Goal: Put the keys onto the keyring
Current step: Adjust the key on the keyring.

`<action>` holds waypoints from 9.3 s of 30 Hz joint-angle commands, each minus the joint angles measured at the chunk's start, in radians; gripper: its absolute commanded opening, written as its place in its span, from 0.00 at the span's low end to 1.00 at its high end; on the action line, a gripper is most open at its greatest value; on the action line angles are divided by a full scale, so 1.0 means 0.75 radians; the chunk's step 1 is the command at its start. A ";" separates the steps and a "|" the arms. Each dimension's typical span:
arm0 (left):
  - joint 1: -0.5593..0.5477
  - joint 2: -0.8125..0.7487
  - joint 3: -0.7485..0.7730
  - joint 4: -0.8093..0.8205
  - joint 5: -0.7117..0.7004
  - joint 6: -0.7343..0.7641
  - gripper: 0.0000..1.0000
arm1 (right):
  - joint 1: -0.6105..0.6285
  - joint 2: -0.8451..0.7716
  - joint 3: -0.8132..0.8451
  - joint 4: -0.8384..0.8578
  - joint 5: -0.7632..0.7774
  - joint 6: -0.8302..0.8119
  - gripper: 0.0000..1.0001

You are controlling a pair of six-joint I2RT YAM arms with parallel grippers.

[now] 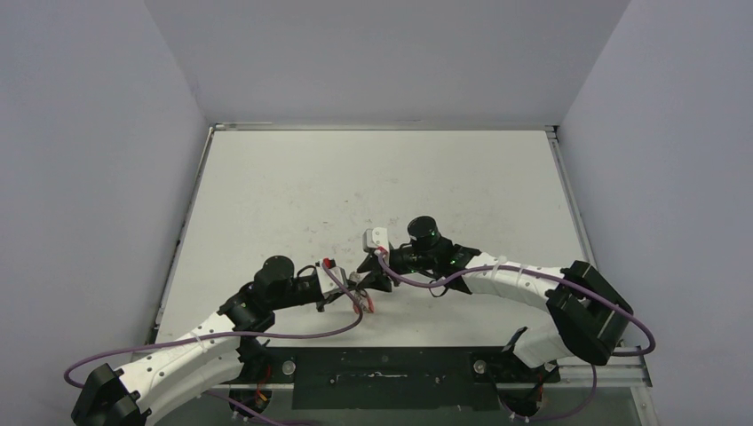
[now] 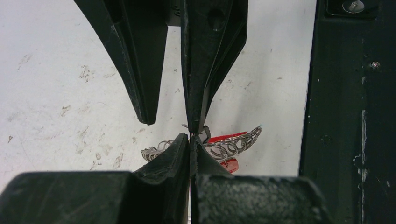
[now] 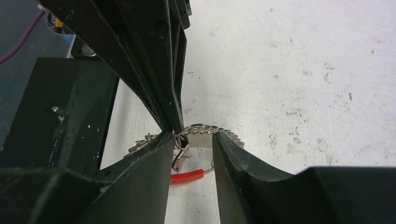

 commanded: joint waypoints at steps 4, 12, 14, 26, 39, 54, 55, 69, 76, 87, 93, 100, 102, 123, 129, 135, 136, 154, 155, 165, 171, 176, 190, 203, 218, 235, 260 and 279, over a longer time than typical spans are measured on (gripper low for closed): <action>-0.005 -0.021 0.025 0.082 0.010 -0.021 0.00 | 0.015 0.048 0.020 0.054 -0.061 -0.018 0.36; -0.005 -0.023 0.027 0.074 0.009 -0.019 0.00 | 0.006 0.028 0.012 0.003 -0.083 -0.067 0.42; -0.006 -0.023 0.029 0.072 0.006 -0.018 0.00 | 0.002 0.026 0.018 -0.029 -0.091 -0.087 0.39; -0.005 -0.019 0.031 0.074 0.009 -0.016 0.00 | 0.001 0.085 0.046 -0.023 -0.146 -0.075 0.30; -0.006 -0.015 0.031 0.074 0.009 -0.018 0.00 | 0.002 0.104 0.056 0.009 -0.131 -0.040 0.00; -0.005 -0.088 0.144 -0.144 -0.034 0.041 0.23 | 0.004 -0.007 0.191 -0.443 -0.069 -0.226 0.00; -0.006 -0.087 0.158 -0.191 -0.034 0.064 0.27 | 0.004 -0.006 0.200 -0.457 -0.065 -0.227 0.00; -0.008 0.037 0.300 -0.503 0.037 0.272 0.36 | 0.037 0.025 0.265 -0.533 -0.024 -0.231 0.00; -0.017 0.091 0.283 -0.405 0.082 0.197 0.38 | 0.038 0.030 0.263 -0.521 -0.023 -0.224 0.00; -0.125 0.109 0.181 -0.189 -0.120 -0.070 0.45 | 0.037 0.040 0.263 -0.500 -0.021 -0.212 0.00; -0.178 0.054 0.135 -0.181 -0.315 -0.171 0.48 | 0.037 0.039 0.270 -0.498 -0.022 -0.207 0.00; -0.263 0.029 0.062 -0.061 -0.517 -0.301 0.56 | 0.037 0.034 0.273 -0.494 -0.012 -0.197 0.00; -0.285 0.039 0.044 -0.025 -0.544 -0.327 0.56 | 0.037 0.037 0.274 -0.492 -0.009 -0.191 0.00; -0.323 0.211 0.006 0.207 -0.589 -0.314 0.32 | 0.034 0.036 0.275 -0.488 0.001 -0.182 0.00; -0.322 0.144 -0.004 0.113 -0.582 -0.288 0.08 | 0.025 0.034 0.274 -0.492 0.012 -0.180 0.00; -0.322 0.071 -0.018 0.064 -0.592 -0.279 0.00 | 0.019 0.038 0.285 -0.503 0.017 -0.174 0.00; -0.322 0.063 -0.018 0.057 -0.592 -0.275 0.00 | 0.019 0.039 0.287 -0.505 0.019 -0.172 0.00; -0.322 -0.057 0.015 -0.095 -0.467 -0.120 0.00 | -0.002 0.135 0.356 -0.566 0.114 -0.080 0.00; -0.323 -0.056 0.017 -0.096 -0.461 -0.117 0.00 | -0.004 0.147 0.361 -0.565 0.127 -0.068 0.00; -0.322 -0.058 0.017 -0.104 -0.458 -0.115 0.00 | -0.019 0.205 0.362 -0.514 0.172 0.034 0.00; -0.322 -0.066 0.015 -0.105 -0.467 -0.117 0.00 | -0.032 0.242 0.353 -0.450 0.164 0.109 0.00; -0.322 -0.062 0.019 -0.099 -0.515 -0.154 0.00 | -0.032 0.261 0.346 -0.413 0.145 0.134 0.00; -0.319 -0.059 -0.129 0.151 -1.030 -0.796 0.33 | -0.046 0.294 0.352 -0.390 0.124 0.173 0.00; -0.219 0.214 -0.009 0.184 -0.865 -0.817 0.43 | -0.066 0.302 0.352 -0.396 0.102 0.188 0.00; -0.176 0.390 0.081 0.243 -0.731 -0.676 0.41 | -0.077 0.299 0.359 -0.402 0.101 0.196 0.00; -0.170 0.489 0.097 0.318 -0.707 -0.617 0.40 | -0.079 0.306 0.357 -0.399 0.087 0.200 0.00; -0.165 0.325 0.001 0.207 -0.700 -0.579 0.00 | -0.140 0.341 0.402 -0.443 0.075 0.203 0.00; -0.163 0.305 -0.028 0.220 -0.708 -0.569 0.00 | -0.168 0.565 0.560 -0.619 0.028 0.209 0.00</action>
